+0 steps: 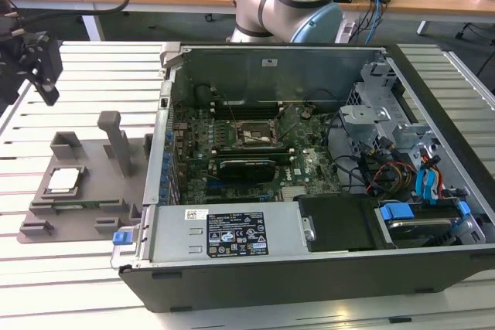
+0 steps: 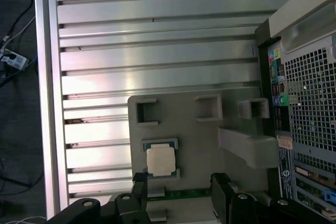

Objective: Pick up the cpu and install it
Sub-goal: 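Pick up the cpu and move it towards the insertion slot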

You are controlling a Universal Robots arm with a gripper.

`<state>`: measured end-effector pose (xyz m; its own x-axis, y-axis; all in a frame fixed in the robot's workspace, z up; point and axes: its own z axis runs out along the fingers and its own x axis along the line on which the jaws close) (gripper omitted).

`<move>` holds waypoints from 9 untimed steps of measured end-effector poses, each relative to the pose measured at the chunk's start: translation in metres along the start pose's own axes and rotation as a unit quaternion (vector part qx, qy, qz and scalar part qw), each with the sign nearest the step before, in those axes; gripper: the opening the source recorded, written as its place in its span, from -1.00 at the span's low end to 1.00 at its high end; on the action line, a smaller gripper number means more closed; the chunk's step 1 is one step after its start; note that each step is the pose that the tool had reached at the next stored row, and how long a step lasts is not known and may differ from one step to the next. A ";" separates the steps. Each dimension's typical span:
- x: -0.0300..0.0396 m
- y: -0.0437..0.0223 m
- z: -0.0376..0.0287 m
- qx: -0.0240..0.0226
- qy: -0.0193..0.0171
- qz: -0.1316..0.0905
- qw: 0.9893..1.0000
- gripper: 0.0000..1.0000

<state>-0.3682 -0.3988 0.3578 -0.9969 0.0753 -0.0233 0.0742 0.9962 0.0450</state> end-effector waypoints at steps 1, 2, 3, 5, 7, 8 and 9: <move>0.0000 0.0000 0.0005 0.000 0.000 0.000 1.000 0.21; 0.0000 -0.0001 0.0014 0.000 0.000 0.000 1.000 0.21; 0.0000 -0.0001 0.0026 0.000 0.000 0.000 1.000 0.21; 0.0001 -0.0002 0.0043 0.000 0.000 0.000 1.000 0.21; 0.0001 -0.0003 0.0059 0.000 0.000 0.000 1.000 0.21; 0.0002 -0.0003 0.0067 0.000 0.000 0.000 1.000 0.21; 0.0002 -0.0004 0.0074 0.000 0.000 0.000 1.000 0.21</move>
<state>-0.3681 -0.3989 0.3505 -0.9969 0.0752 -0.0233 0.0741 0.9962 0.0451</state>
